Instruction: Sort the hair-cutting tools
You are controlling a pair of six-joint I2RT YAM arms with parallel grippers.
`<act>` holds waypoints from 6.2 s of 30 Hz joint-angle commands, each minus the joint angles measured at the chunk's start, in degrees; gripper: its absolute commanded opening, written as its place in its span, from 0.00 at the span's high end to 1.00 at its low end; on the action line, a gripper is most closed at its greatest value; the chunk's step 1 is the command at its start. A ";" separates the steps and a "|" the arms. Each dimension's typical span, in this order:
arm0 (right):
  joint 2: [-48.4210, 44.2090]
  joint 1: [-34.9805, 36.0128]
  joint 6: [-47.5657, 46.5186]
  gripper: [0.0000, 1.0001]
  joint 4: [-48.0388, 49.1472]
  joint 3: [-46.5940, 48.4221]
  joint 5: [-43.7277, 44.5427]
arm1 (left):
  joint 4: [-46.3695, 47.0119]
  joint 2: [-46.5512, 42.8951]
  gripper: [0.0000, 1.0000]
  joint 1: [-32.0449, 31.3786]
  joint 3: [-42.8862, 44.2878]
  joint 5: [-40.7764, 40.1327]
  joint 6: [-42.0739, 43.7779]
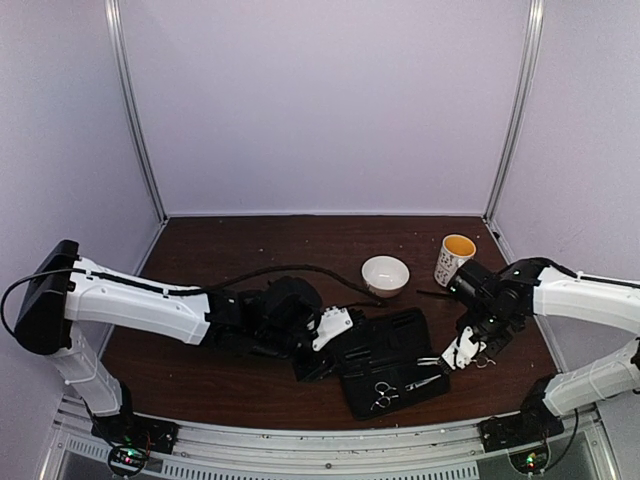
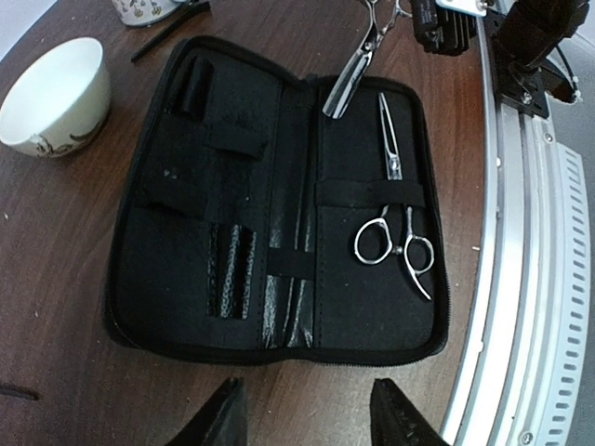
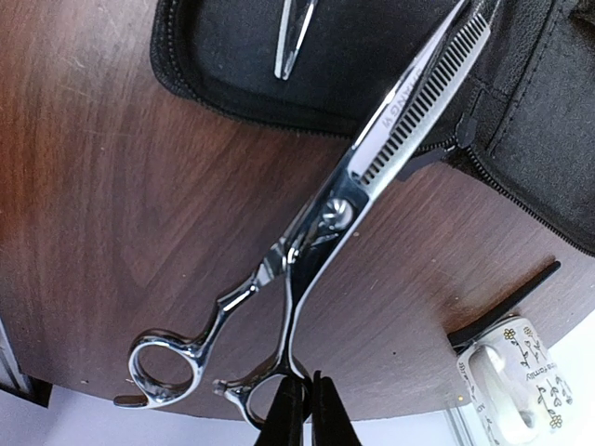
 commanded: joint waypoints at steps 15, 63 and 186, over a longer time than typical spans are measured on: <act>7.22 1.92 -8.67 1.00 4.44 3.15 2.87 | 8.06 5.59 0.47 5.82 -4.96 8.95 -30.61; 17.85 13.19 -4.96 1.00 11.36 7.56 -2.03 | 27.27 17.98 0.61 13.20 -3.15 14.58 -38.65; 23.56 4.80 45.12 0.66 24.13 17.17 -15.96 | -15.46 -7.35 0.36 19.79 5.12 -22.37 -17.23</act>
